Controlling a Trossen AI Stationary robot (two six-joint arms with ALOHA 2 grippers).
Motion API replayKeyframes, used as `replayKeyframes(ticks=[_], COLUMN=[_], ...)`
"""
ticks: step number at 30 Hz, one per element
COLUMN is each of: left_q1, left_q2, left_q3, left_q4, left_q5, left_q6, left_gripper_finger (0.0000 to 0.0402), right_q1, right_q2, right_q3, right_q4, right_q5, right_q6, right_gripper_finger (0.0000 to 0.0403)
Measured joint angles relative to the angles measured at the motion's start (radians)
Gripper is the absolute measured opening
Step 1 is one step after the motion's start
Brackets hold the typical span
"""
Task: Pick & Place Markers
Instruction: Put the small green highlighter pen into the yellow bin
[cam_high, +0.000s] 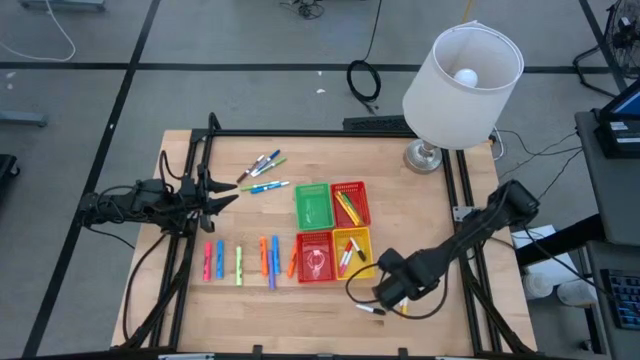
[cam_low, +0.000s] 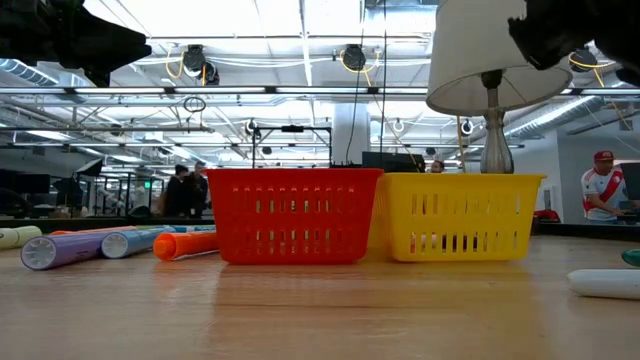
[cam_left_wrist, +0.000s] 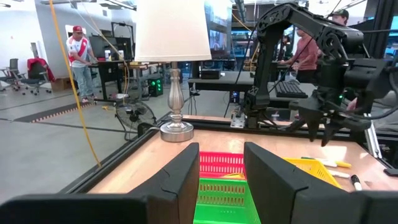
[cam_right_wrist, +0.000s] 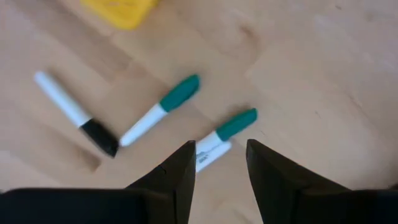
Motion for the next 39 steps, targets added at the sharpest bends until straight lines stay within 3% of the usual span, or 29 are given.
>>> replayKeyframes(ticks=[11,18,25,33,39], left_q1=[0.0,0.0,0.0,0.0,0.0], left_q2=[0.0,0.0,0.0,0.0,0.0], left_q3=[0.0,0.0,0.0,0.0,0.0], left_q4=[0.0,0.0,0.0,0.0,-0.001], left_q5=[0.0,0.0,0.0,0.0,0.0], left_q6=[0.0,0.0,0.0,0.0,0.0], left_gripper_finger=[0.0134,0.0134,0.0134,0.0134,0.0134], right_q1=[-0.009,-0.007,-0.006,-0.006,-0.007], right_q2=[0.006,0.006,0.006,0.001,0.0], right_q3=[-0.013,-0.159,-0.223,-0.309,-0.338], right_q4=[0.007,0.189,0.195,0.382,0.408], right_q5=[0.056,-0.025,-0.048,-0.073,-0.094], right_q6=[0.15,0.192,0.202,0.209,0.199], right_gripper_finger=[0.0106,0.0104,0.0094,0.009,0.009])
